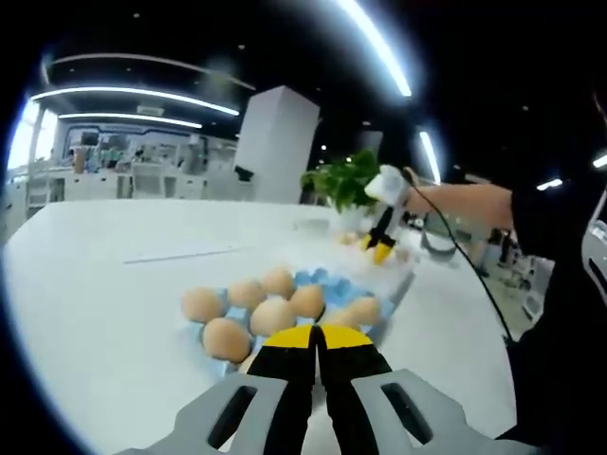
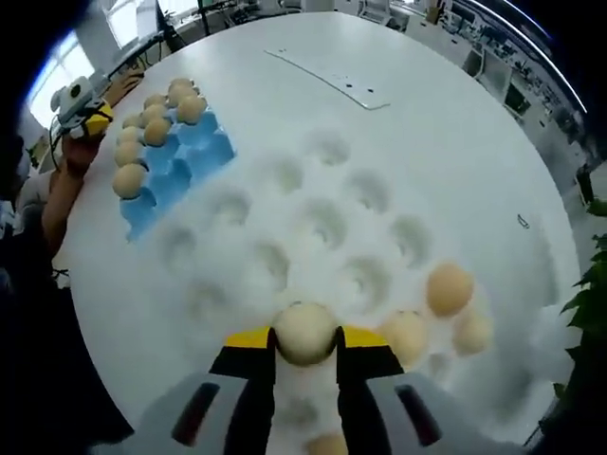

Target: Pick up the eggs on the table and place them into the egg tray on the table

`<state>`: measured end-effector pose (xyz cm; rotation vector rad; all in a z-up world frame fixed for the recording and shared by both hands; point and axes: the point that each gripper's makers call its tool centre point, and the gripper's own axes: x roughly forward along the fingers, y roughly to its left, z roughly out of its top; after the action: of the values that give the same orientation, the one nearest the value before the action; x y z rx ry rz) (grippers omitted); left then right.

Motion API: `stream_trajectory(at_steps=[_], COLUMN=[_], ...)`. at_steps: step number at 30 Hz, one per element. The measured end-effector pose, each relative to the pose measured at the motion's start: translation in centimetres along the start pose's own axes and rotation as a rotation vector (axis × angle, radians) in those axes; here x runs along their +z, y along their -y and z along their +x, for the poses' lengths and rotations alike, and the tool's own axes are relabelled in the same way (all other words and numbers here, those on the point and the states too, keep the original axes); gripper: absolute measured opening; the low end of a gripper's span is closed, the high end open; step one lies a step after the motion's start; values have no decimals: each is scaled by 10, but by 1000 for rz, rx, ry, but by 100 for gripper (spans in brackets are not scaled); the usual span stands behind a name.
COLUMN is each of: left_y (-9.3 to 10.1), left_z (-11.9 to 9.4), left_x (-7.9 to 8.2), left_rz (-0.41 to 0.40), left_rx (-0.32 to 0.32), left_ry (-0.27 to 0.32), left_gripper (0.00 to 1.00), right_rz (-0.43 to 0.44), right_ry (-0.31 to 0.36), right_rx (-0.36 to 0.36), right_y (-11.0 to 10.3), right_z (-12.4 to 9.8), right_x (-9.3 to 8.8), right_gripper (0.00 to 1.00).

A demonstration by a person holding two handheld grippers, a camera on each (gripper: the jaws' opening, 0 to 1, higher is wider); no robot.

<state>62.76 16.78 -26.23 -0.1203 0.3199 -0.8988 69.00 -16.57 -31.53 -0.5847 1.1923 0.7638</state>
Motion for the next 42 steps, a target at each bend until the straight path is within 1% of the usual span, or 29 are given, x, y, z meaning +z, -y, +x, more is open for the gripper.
stream_trajectory(at_steps=[6, 7, 10, 11, 12, 17, 21, 26, 29, 31, 34, 37, 42], left_y=[-1, -1, -1, -1, -1, -2, -4, -3, -3, -3, -4, -3, -3], left_z=[1, 1, 1, 1, 1, 0, 1, 2, 2, 2, 2, 1, 1], left_x=[-3, -3, -5, -5, -5, -6, -6, -7, -7, -7, -7, -8, -7], left_rz=[0, 0, -2, -2, -1, -6, -13, -11, -10, -9, -12, -14, -13], left_rx=[5, 6, 8, 8, 10, 13, 14, 13, 13, 13, 14, 15, 13], left_ry=[-7, -8, -11, -13, -14, -11, -9, -12, -11, -10, -10, -9, -5], left_gripper=[0, 0, 0, 0, 0, 0, 0, 0, 0, 0, 0, 0, 0], right_rz=[-7, -11, -17, -16, -14, -17, -28, -34, -36, -36, -38, -42, -52], right_ry=[-6, -21, -16, 1, -8, 5, 17, 15, 5, 0, -2, -2, -1], right_rx=[0, 4, 4, -5, 2, -5, -5, 8, 7, 8, 7, 12, 15], right_y=[-1, -2, -3, -1, -2, -5, -8, -4, 0, 6, 9, 3, 6], right_z=[-8, -9, -14, -16, -16, -23, -28, -32, -32, -32, -32, -31, -30], right_x=[1, -2, -2, 0, -1, 1, 6, 11, 11, 14, 18, 21, 31], right_gripper=[25, 25, 25, 25, 25, 25, 25, 25, 25, 25, 25, 25, 25])
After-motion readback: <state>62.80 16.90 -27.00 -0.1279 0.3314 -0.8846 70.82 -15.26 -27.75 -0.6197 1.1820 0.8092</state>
